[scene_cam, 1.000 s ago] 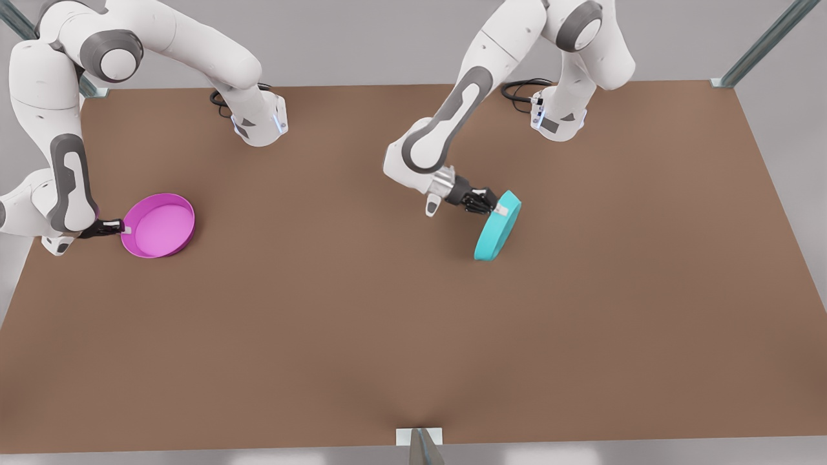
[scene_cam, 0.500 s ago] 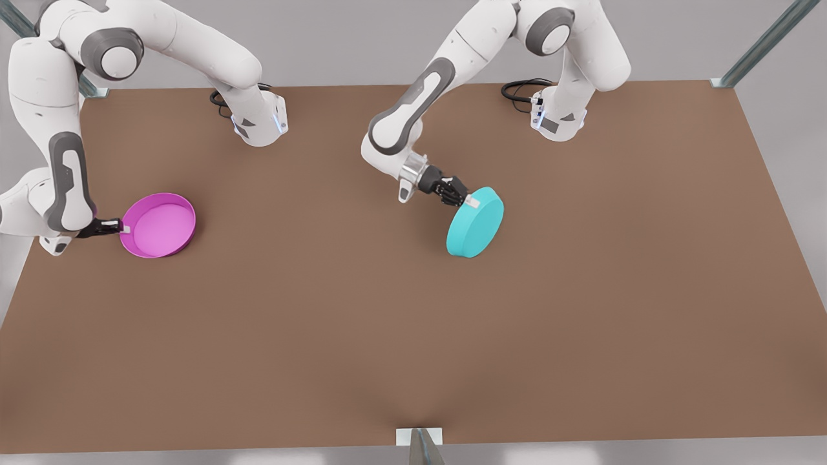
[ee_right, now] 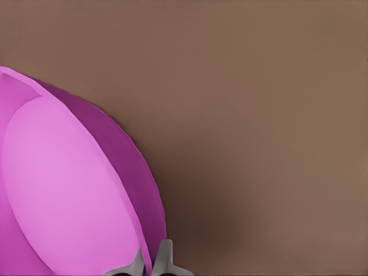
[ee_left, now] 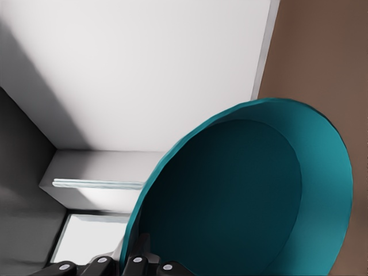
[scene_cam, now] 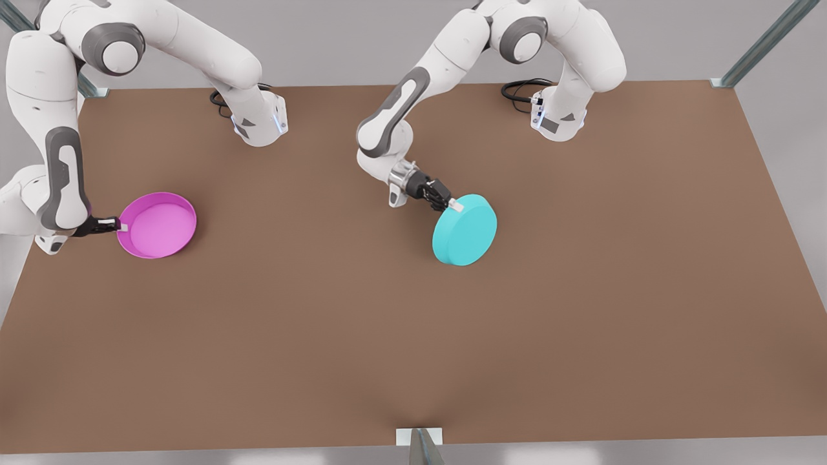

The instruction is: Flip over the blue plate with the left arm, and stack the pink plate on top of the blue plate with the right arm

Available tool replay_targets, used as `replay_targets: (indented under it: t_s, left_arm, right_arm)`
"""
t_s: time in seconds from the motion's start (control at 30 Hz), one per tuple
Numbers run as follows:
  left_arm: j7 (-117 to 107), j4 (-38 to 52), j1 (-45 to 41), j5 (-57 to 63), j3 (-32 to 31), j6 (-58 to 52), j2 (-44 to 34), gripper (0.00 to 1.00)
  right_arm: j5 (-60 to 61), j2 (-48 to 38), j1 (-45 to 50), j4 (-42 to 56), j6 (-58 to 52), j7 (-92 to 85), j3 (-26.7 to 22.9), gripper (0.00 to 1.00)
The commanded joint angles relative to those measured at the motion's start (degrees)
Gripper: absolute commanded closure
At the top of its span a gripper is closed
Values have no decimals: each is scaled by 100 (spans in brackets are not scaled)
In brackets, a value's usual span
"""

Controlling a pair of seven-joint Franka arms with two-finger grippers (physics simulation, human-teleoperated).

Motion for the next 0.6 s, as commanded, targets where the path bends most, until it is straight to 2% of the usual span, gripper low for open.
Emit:
replay_targets:
  t_s: [0.0, 0.1, 0.27, 0.3, 0.33, 0.37, 0.57]
  left_arm:
    - [-1, 57, -1, -251, 3, 0, 49, 79]
    - [-202, 391, -1, -356, 3, 0, 401, 79]
    - [-255, 558, -45, -409, 3, -17, 507, 79]
    - [-255, 549, -45, -418, 3, -26, 507, 58]
    - [-282, 549, -71, -418, 3, -44, 568, 52]
    - [-466, 558, -88, -418, 3, -61, 630, 0]
    - [-510, 541, -176, -655, 3, -44, 674, 0]
  right_arm:
    - [-26, -3, -1, -1, -29, 59, 1, 79]
    - [-26, -20, 8, 7, -47, 68, 10, 79]
    - [-26, -196, 17, 16, -311, 147, 28, 79]
    - [-26, -196, 17, 78, -355, 147, 28, 79]
    - [-26, -196, 17, 95, -381, 147, 28, 79]
    - [-26, -205, 17, 95, -390, 156, 28, 79]
    - [-35, -266, 122, 271, -689, 402, 28, 79]
